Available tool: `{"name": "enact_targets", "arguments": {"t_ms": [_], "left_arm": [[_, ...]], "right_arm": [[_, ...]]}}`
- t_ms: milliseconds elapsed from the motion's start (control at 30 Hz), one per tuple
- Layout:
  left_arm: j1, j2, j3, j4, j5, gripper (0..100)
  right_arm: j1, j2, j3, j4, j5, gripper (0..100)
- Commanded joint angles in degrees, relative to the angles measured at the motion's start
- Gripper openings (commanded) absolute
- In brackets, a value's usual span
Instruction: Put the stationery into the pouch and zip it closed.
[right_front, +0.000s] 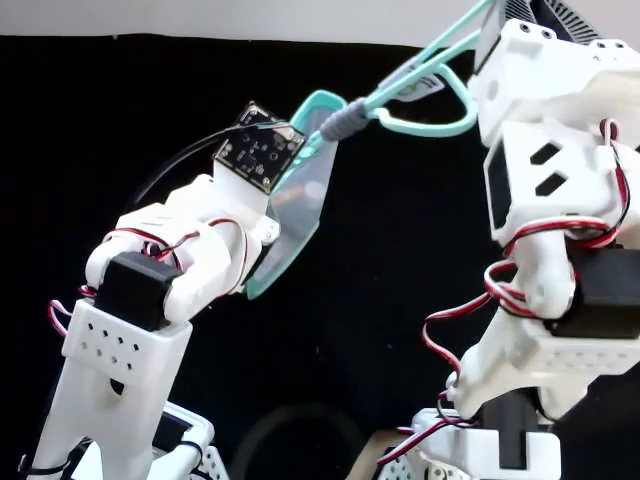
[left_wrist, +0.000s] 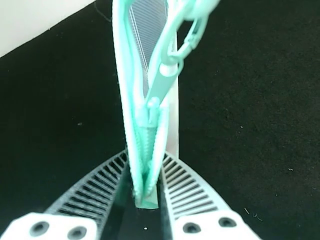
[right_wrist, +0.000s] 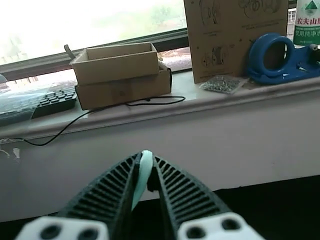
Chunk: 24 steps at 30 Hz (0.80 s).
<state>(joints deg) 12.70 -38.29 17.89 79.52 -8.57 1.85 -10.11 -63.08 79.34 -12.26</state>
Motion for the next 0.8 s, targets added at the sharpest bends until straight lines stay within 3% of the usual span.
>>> {"name": "enact_targets", "arguments": {"t_ms": [0, 333, 767], "left_arm": [[-1.2, 0.3, 0.6, 2.3, -0.3, 1], [-1.2, 0.4, 0.7, 3.9, -0.4, 1], [-3.0, 0.4, 0.7, 4.0, -0.4, 1]], "right_arm": [[5.8, -0.5, 4.4, -2.9, -0.2, 0.6], [12.4, -0.6, 22.5, -15.7, -0.3, 0.6], [12.7, -0.6, 40.4, -36.7, -0.3, 0.6]]}}
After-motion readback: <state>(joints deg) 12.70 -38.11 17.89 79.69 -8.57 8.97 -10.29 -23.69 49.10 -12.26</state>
